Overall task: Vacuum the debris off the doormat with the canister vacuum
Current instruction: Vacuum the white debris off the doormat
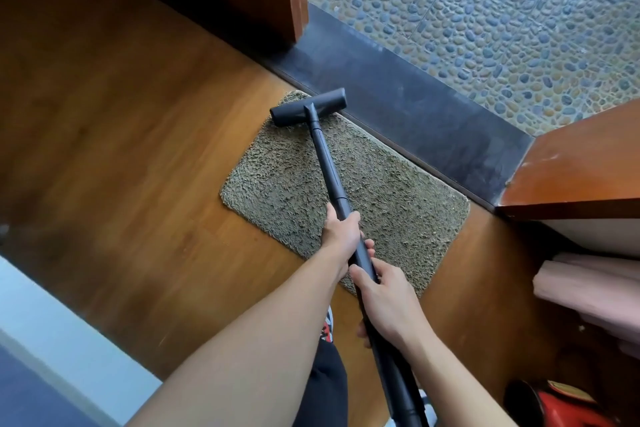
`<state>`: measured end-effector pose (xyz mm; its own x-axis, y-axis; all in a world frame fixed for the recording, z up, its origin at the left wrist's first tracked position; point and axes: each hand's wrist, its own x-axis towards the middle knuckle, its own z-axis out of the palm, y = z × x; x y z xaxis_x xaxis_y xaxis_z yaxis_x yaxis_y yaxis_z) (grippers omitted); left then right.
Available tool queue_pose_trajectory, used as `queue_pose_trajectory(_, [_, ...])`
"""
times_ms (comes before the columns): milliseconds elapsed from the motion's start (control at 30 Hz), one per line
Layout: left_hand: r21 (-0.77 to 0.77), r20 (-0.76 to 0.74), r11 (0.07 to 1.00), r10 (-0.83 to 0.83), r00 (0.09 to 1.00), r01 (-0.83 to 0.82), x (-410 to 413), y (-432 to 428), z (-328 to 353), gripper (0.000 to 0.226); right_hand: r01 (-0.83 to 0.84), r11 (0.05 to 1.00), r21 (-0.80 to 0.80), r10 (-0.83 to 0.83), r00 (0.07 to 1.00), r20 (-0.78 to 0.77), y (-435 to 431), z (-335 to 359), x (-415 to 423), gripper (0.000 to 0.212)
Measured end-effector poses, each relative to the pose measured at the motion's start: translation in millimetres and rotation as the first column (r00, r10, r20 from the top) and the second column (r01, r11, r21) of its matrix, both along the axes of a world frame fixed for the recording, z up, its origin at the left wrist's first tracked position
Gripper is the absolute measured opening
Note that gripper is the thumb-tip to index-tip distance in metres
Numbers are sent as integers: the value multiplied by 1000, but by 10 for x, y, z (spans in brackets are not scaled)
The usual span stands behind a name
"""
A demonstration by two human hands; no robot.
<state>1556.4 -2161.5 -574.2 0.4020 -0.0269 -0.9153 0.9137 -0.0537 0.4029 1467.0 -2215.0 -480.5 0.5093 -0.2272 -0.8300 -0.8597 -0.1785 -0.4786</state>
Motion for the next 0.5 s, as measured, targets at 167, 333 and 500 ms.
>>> queue_pose_trajectory(167, [-1, -34, 999, -45, 998, 45, -32, 114, 6, 67, 53, 998, 41, -52, 998, -20, 123, -3, -34, 20])
queue_pose_trajectory(333, [-6, -70, 997, -73, 995, 73, -402, 177, 82, 67, 85, 994, 66, -82, 996, -44, 198, 83, -386, 19])
queue_pose_trajectory(500, [-2, -86, 998, -61, 994, 61, -889, 185, 206, 72, 49, 996, 76, -45, 997, -60, 171, 164, -861, 17])
